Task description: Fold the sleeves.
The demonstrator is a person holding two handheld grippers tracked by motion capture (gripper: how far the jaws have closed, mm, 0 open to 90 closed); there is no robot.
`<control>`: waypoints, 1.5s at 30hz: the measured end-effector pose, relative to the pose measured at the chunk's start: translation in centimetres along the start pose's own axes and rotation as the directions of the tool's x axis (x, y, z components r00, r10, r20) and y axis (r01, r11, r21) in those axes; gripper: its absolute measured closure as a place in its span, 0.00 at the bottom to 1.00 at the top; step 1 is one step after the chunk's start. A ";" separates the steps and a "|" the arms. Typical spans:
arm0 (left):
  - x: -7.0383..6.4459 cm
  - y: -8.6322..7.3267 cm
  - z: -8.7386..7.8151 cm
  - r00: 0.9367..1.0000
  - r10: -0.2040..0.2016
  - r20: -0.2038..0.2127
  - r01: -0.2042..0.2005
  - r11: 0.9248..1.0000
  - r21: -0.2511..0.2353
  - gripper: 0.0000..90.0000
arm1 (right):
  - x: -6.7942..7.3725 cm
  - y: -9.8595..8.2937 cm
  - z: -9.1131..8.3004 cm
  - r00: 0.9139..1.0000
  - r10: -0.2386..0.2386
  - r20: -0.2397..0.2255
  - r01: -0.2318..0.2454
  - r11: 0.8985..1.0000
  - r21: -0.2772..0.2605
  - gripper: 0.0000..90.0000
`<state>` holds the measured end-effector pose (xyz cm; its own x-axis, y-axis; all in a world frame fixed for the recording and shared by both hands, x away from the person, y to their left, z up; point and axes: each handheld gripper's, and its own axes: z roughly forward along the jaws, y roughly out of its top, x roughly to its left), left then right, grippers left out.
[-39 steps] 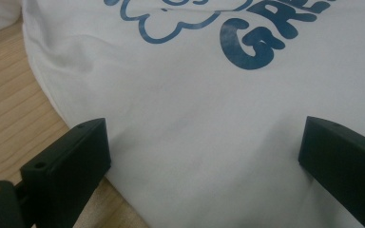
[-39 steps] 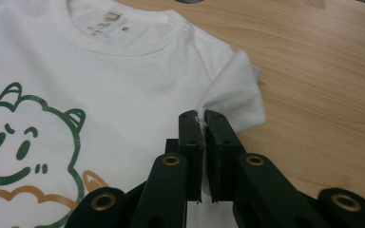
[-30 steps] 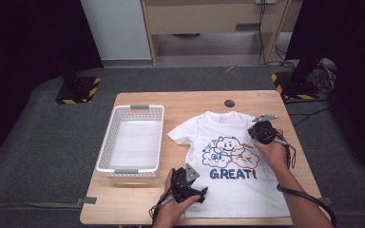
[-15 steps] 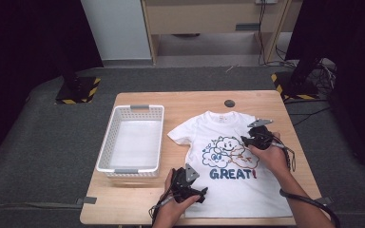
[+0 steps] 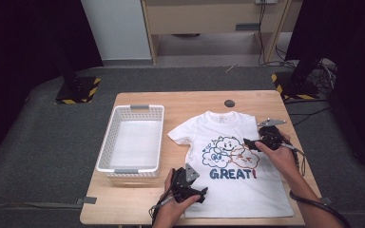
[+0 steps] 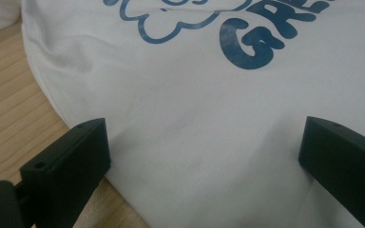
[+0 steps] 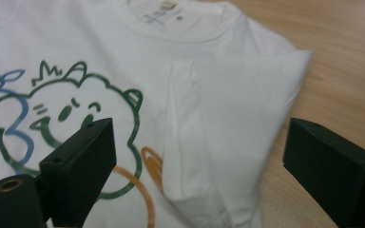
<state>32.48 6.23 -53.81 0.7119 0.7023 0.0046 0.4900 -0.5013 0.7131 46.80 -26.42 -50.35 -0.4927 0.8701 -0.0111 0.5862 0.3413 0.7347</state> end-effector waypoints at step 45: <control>9.4 12.1 2.4 0.978 -0.155 -0.141 0.155 0.988 -0.009 0.09 | 1.0 -3.8 1.3 0.996 -0.055 -0.076 0.056 0.998 0.011 0.06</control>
<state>46.29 5.61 -46.81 0.5491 0.8357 -0.0069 0.5896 -0.3816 0.7118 44.89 -26.35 -54.02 -0.5716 0.8206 -0.0001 0.5647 0.3934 0.7255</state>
